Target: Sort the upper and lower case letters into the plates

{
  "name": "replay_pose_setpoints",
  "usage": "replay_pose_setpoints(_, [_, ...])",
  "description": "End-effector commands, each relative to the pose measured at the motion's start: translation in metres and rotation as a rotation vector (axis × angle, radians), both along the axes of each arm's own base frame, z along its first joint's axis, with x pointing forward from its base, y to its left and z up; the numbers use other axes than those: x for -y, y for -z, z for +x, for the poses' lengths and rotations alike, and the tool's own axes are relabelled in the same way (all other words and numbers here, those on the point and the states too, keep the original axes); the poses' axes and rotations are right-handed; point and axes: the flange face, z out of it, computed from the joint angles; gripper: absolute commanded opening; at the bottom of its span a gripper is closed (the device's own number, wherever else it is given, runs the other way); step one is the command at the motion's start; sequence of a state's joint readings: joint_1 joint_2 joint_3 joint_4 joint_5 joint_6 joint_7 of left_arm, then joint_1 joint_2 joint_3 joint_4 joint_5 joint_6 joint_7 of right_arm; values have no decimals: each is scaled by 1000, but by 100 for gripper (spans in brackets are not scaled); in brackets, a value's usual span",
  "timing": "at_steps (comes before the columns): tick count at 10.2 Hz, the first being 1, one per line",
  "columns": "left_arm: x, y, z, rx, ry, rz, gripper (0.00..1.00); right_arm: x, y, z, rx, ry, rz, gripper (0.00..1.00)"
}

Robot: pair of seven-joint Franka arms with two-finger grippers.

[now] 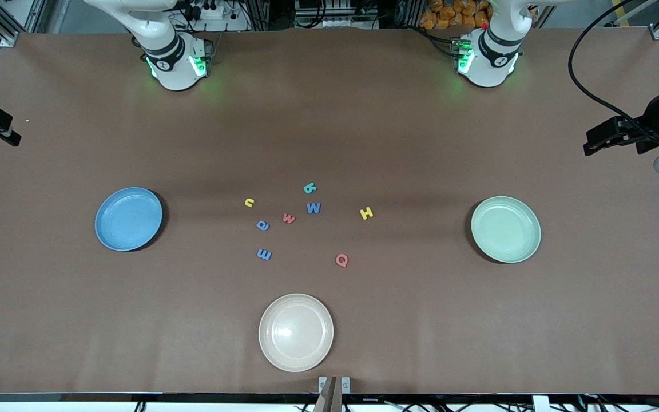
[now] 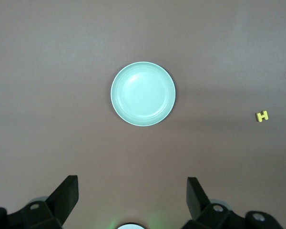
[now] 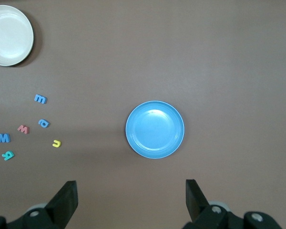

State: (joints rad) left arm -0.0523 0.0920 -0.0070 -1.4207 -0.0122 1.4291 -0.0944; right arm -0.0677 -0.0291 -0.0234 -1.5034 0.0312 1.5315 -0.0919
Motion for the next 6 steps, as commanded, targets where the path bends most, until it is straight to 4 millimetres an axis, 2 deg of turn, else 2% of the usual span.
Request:
replay_pose_setpoints(1, [0, -4, 1, 12, 35, 26, 100, 4, -5, -1, 7, -6, -9, 100])
replay_pose_setpoints(4, [1, -3, 1, 10, 35, 20, 100, 4, -4, -1, 5, -3, -8, 100])
replay_pose_setpoints(5, [6, 1, 0, -1, 40, 17, 100, 4, -5, -1, 7, 0, -7, 100])
replay_pose_setpoints(6, [22, 3, -1, -5, 69, 14, 100, 4, -5, 0, 8, 0, -7, 100])
